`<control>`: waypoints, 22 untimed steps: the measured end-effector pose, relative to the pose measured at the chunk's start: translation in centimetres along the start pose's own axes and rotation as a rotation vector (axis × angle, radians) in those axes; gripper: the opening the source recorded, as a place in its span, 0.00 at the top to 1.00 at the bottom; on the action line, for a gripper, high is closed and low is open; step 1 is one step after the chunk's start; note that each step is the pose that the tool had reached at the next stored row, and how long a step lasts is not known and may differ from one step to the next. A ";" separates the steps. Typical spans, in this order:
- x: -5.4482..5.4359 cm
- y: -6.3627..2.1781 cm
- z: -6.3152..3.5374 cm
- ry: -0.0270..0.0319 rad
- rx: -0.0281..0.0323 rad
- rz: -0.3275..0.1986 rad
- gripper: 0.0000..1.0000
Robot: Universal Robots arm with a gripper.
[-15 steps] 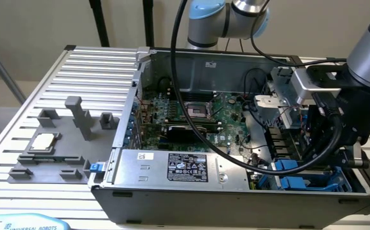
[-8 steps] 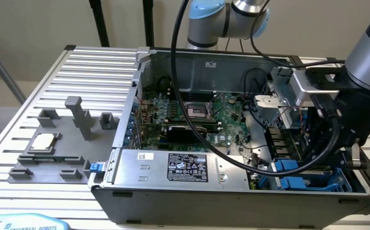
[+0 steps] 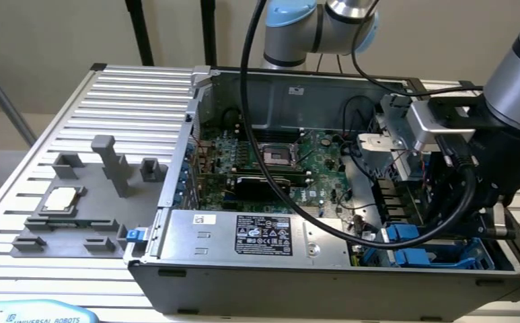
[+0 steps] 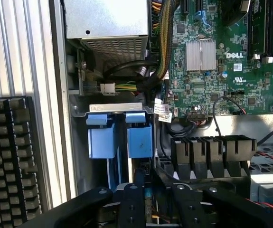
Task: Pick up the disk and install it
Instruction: 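Insert the second disk wire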
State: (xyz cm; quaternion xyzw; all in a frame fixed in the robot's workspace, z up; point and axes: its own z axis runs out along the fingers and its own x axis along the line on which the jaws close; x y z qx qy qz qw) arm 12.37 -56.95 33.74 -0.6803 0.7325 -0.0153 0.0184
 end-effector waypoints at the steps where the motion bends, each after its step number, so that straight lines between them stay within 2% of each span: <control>1: 0.0 0.00 -0.16 0.0005 0.0000 0.000 0.75; 6: 0.0 0.15 -0.81 0.0007 0.0000 0.000 0.75; 13: 0.1 1.31 -1.21 0.0002 0.0033 0.000 0.75; 22: 0.1 1.34 -1.21 -0.0007 0.0035 0.000 0.75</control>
